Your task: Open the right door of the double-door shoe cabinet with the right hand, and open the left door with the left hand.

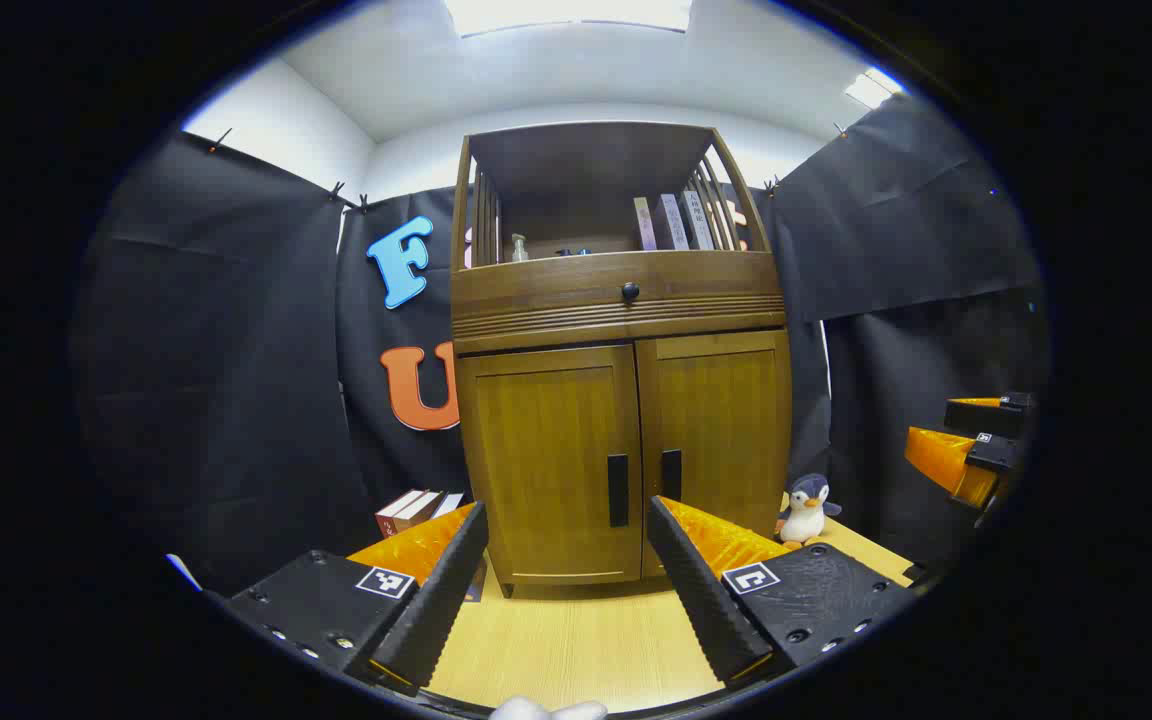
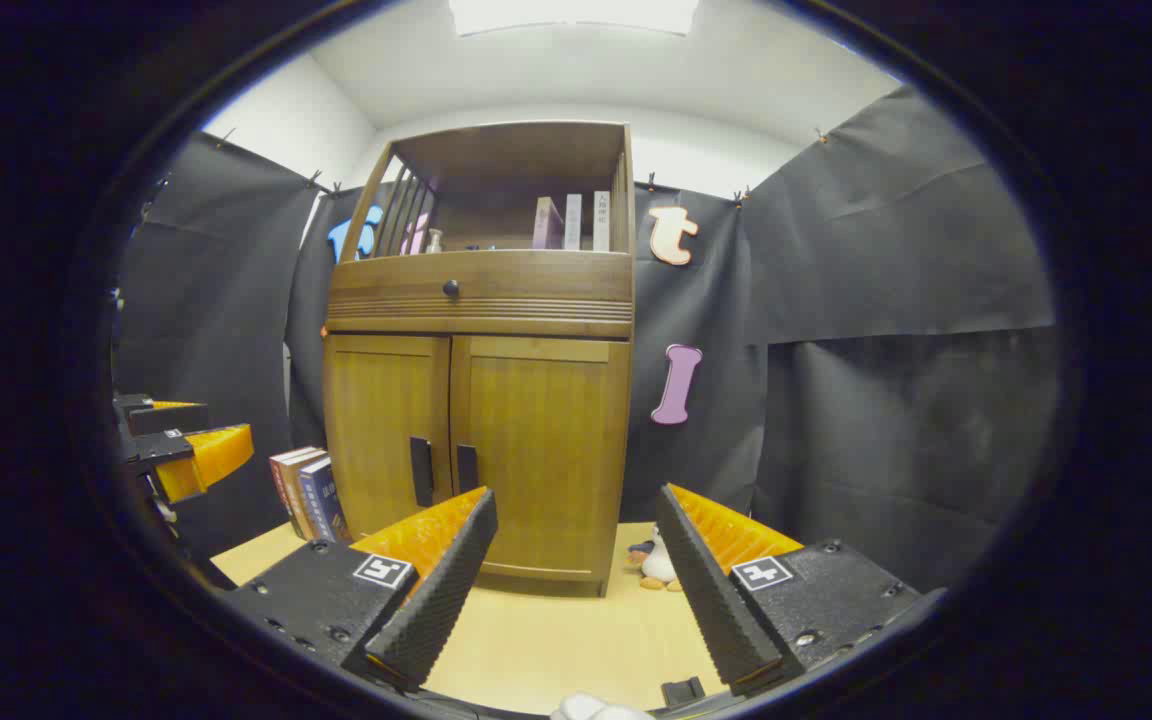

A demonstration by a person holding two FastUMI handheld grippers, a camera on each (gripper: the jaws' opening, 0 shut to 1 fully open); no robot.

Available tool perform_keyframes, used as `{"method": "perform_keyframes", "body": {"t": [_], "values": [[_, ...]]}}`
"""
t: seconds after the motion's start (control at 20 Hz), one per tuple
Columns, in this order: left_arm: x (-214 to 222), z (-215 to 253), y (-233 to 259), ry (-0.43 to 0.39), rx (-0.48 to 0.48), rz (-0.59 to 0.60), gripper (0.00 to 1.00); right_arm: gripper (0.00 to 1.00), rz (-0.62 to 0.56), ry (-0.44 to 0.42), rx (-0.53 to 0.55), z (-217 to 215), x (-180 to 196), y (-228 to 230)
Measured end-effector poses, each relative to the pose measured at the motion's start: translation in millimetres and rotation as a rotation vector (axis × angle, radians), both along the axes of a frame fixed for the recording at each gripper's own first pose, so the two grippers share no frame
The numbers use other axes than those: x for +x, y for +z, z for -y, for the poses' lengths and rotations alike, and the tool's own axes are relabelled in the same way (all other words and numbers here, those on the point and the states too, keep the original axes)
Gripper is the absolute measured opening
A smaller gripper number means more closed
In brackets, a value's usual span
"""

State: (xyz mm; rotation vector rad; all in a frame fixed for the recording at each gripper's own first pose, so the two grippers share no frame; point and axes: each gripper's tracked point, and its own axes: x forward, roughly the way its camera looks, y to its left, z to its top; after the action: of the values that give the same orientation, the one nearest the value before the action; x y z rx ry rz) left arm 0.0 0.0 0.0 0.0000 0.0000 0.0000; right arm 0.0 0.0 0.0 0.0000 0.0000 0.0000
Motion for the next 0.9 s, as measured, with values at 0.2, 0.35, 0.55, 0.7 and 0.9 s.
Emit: {"method": "perform_keyframes", "body": {"t": [0.2,0.35,0.55,0.7,0.9], "values": [[5,-6,2,0.002,-0.007,0.005,0.96,1.00,-0.017,0.004,0.028,-8,5,2],[9,-10,2,-0.004,-0.020,-0.002,0.96,1.00,-0.013,-0.009,0.039,-8,8,6],[16,-18,0,-0.010,-0.024,0.000,0.96,1.00,0.000,-0.030,0.037,-10,15,12],[19,-20,-3,-0.019,-0.028,-0.011,0.96,1.00,-0.003,-0.040,0.032,-13,22,8],[16,-23,-2,-0.033,-0.033,-0.021,0.96,1.00,-0.041,-0.062,0.040,-8,41,-4]]}}
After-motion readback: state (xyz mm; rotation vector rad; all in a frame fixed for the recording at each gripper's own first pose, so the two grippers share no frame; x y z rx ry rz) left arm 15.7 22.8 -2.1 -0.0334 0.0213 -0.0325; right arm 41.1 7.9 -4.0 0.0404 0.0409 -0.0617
